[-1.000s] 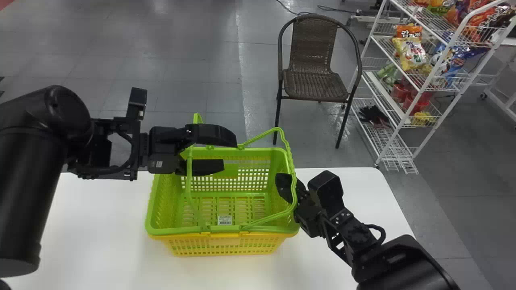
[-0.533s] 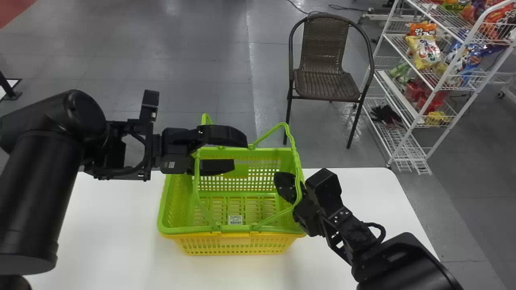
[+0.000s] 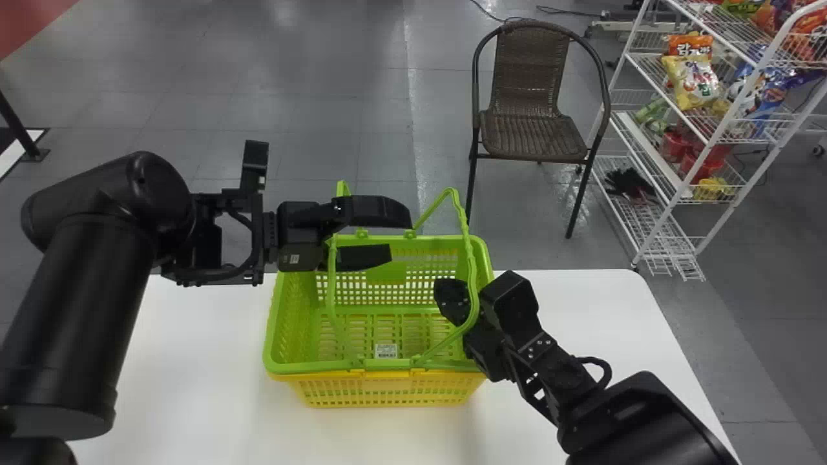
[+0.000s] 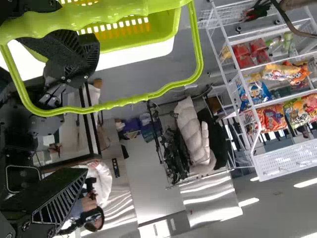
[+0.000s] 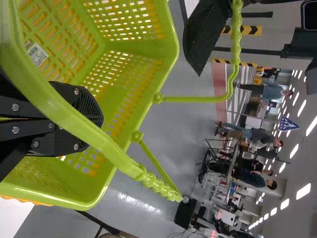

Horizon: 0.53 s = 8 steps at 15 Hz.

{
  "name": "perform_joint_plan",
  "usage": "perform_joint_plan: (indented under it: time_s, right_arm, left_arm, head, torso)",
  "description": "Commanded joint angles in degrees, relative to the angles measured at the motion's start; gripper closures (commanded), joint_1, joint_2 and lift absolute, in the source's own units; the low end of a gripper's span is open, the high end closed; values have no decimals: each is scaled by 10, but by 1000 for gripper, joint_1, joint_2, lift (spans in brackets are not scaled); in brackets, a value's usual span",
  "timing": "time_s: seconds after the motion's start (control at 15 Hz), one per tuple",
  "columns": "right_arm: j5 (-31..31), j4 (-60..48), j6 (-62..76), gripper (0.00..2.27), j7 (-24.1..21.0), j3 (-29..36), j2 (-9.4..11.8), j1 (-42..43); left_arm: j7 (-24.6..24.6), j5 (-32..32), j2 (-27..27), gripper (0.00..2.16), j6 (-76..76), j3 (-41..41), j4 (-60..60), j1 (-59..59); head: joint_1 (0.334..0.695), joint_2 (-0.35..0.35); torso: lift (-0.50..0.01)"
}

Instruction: Grasp handle with right gripper to insert into left gripper then lift and swing left to center

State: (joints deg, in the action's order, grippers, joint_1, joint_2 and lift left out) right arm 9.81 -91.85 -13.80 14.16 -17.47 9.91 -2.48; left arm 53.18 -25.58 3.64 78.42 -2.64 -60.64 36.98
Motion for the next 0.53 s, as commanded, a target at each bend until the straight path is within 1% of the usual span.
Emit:
perform_joint_plan:
  time_s: [0.0, 0.47]
  right_arm:
    - [2, 0, -2, 2256, 0, -4, -2, 0]
    - [7, 4, -6, 2256, -2, -13, -7, 6]
  left_arm:
    - [1, 0, -1, 36, -16, 0, 3, -1]
    - [0, 2, -6, 36, -16, 0, 3, 2]
  head:
    - [695, -60]
    - [695, -52]
  torso:
    - [0]
    - [0]
